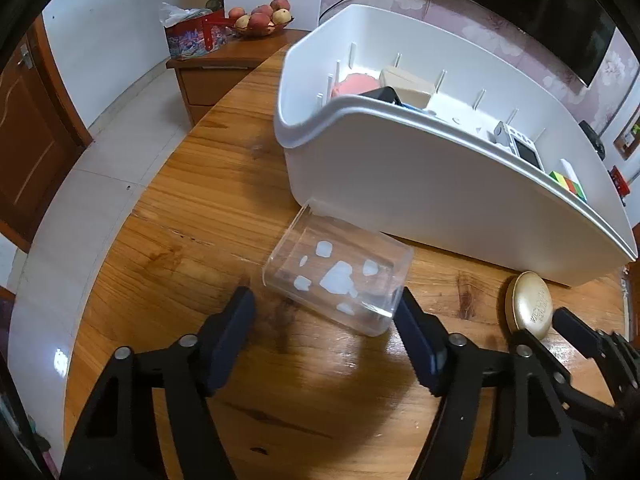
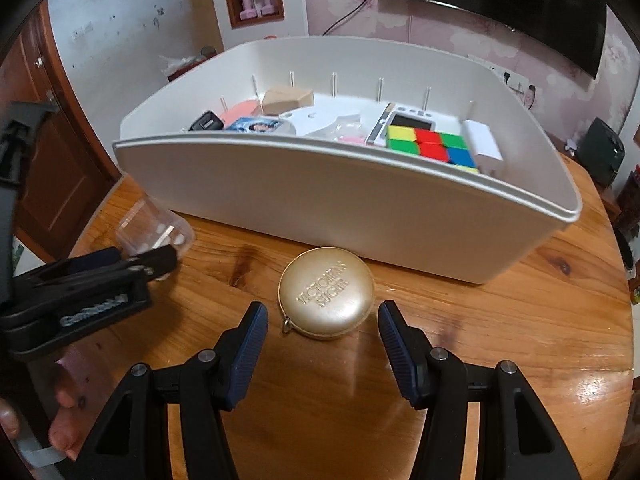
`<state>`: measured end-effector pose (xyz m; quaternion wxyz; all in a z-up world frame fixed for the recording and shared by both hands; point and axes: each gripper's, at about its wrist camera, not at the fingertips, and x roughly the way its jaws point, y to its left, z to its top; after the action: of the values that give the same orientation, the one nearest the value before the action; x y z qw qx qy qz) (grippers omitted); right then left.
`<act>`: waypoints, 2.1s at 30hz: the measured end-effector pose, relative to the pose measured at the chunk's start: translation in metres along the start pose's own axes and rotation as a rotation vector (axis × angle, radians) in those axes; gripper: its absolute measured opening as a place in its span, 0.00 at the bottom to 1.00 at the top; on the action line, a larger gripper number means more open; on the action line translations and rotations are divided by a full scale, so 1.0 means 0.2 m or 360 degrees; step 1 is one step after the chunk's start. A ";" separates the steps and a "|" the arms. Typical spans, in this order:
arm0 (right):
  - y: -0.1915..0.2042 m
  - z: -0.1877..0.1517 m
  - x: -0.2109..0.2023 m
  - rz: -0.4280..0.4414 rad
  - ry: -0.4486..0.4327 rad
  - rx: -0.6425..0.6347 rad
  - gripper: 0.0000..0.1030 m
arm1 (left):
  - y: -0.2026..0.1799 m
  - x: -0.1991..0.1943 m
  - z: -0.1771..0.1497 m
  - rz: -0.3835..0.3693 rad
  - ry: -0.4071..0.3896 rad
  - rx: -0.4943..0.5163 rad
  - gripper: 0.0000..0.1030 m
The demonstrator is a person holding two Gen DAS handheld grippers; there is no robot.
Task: Organize rigid objects
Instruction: 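Grasp the clear plastic box with the left tool while the right tool grasps the gold compact, then carry the clear box and gold compact into the bin and open both tools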
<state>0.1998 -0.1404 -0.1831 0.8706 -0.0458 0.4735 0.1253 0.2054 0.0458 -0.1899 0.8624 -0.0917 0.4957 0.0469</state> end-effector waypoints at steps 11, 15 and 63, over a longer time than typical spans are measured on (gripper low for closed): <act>0.03 0.00 0.07 -0.0075 0.0021 -0.0011 0.57 | -0.03 0.01 -0.01 -0.0022 -0.0034 0.0102 0.75; 0.03 0.01 0.08 -0.0071 0.0012 -0.0018 0.60 | -0.04 0.02 0.01 -0.0067 -0.0030 0.0162 0.82; -0.11 0.54 -1.20 -0.0139 -0.0659 0.0000 0.54 | -0.37 -0.96 0.56 -0.0095 -0.0442 0.0547 0.65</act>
<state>0.1680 -0.1828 0.0762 0.9539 -0.0395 0.2822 0.0941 0.2165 -0.0012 0.0398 0.9263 0.0493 0.3699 -0.0515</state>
